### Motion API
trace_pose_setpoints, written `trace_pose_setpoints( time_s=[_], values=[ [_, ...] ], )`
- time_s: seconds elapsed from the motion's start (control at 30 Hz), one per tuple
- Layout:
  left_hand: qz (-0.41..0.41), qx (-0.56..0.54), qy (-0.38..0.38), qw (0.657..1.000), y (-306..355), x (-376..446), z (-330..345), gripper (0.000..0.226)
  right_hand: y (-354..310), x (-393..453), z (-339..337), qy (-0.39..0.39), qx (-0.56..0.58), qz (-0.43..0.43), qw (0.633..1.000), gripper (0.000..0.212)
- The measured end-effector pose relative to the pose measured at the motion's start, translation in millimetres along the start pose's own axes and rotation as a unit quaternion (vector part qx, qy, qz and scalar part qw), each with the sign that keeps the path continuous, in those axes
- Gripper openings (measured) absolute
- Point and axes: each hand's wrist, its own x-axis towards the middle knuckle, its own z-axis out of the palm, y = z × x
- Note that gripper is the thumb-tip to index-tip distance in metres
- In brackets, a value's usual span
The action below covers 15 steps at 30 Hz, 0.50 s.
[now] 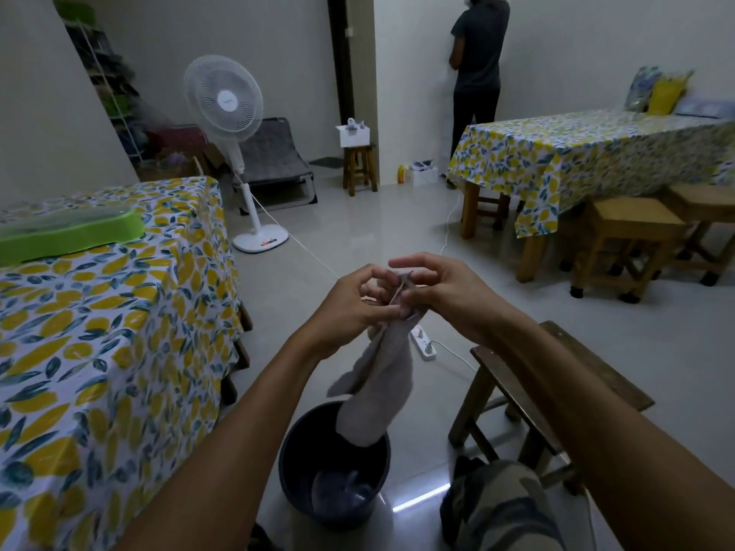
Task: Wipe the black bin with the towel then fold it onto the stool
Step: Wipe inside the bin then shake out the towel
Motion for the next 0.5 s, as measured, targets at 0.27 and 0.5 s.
trace_pose_setpoints(
  time_s=[0.27,0.5],
  values=[
    [-0.042,0.069,-0.015,0.997,-15,41,3,0.024,24,-16,-56,0.134,-0.028,0.046,0.99,0.035],
    [-0.089,0.056,0.074,0.992,-53,89,33,0.015,66,-46,-131,0.259,-0.109,0.09,0.956,0.024]
  ],
)
